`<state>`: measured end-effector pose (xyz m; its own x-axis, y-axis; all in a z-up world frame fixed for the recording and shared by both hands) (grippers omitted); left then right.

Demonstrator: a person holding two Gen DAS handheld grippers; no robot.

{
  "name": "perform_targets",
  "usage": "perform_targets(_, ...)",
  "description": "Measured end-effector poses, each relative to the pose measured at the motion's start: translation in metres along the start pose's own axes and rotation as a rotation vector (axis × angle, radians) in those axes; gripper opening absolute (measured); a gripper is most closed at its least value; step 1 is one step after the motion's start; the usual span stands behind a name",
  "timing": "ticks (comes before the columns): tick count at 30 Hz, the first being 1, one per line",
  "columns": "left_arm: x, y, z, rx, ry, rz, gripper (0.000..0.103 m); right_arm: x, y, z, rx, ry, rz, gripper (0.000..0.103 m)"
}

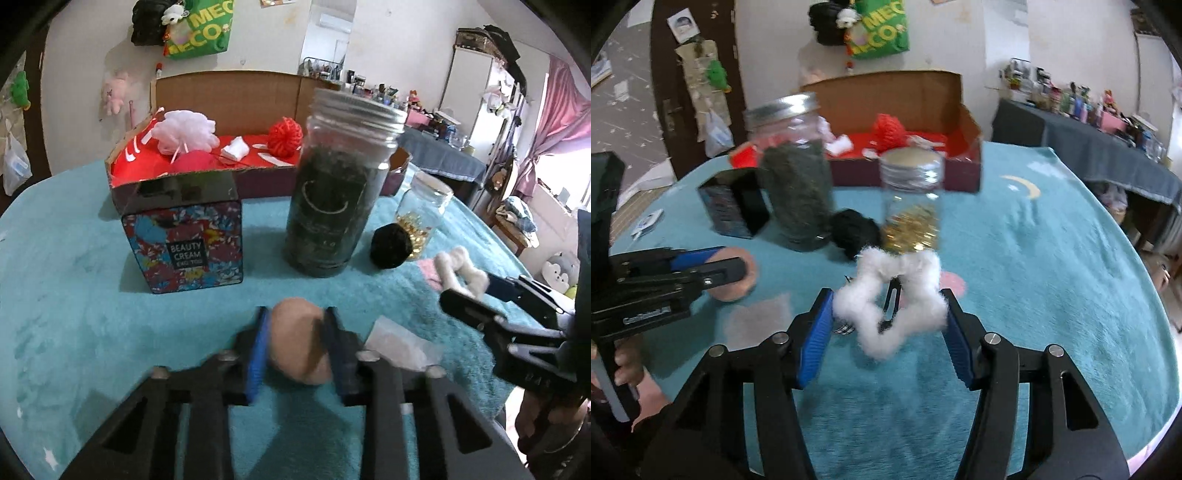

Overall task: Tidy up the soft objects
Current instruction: 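Grasp the tan round sponge with the left gripper while the right grasps the white fluffy star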

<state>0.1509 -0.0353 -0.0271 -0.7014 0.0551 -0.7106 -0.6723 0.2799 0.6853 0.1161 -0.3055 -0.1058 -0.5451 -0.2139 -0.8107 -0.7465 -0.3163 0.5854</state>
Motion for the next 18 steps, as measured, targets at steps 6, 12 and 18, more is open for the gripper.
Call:
perform_targets(6,-0.004,0.0,0.001,-0.004,-0.01,-0.004,0.024,-0.002,0.0,0.016,-0.033,0.023,-0.003,0.055)
perform_targets(12,0.002,-0.002,0.008,-0.028,-0.02,0.005,0.046,-0.002,-0.002,0.015,-0.031,0.029,0.009,0.055)
perform_targets(18,0.008,-0.004,0.007,-0.015,-0.082,0.03,0.068,0.008,-0.007,0.009,-0.009,0.047,0.041,0.059)
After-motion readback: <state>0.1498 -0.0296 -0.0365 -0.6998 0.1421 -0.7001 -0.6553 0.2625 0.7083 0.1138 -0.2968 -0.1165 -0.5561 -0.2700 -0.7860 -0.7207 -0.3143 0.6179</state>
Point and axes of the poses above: each gripper's, at about its wrist camera, not at the fingertips, and y roughly against the way its jaws point, z to its left, x to its underside, the point moved 10 cm from there along -y, roughly the way its jaws point, and after that the axes turned 2 degrees about y, right-handed, at the moved point
